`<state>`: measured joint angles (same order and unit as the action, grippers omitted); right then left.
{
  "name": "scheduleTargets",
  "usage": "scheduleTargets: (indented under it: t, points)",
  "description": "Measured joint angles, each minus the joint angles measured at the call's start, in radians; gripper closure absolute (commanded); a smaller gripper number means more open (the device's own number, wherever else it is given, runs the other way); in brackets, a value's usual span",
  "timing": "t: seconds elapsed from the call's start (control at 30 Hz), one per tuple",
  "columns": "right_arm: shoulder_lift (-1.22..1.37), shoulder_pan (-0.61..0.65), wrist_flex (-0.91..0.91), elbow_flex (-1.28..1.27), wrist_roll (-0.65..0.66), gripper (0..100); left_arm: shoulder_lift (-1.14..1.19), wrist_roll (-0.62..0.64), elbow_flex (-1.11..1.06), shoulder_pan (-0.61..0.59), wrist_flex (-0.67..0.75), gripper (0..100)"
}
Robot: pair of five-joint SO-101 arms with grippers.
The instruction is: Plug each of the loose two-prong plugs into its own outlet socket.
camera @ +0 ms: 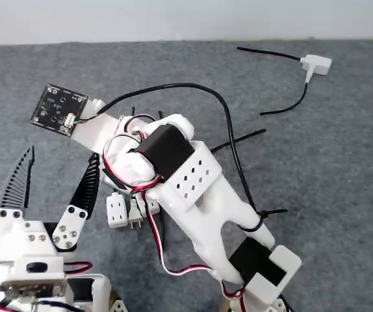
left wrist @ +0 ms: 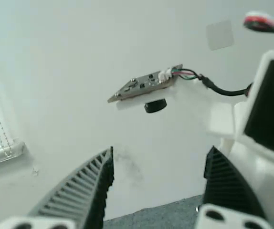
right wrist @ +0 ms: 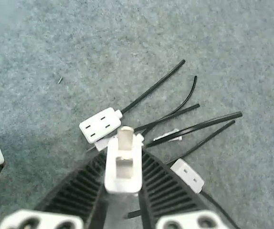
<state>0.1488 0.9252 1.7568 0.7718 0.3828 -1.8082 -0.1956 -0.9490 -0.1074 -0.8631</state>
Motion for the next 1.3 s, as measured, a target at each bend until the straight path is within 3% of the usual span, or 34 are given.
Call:
scheduleTargets:
  t: [1.3]
  points:
    - [-0.126, 0.003, 0.003, -0.077, 0.002, 99.1, 0.0, 0.057, -0.364, -0.006, 0.106, 70]
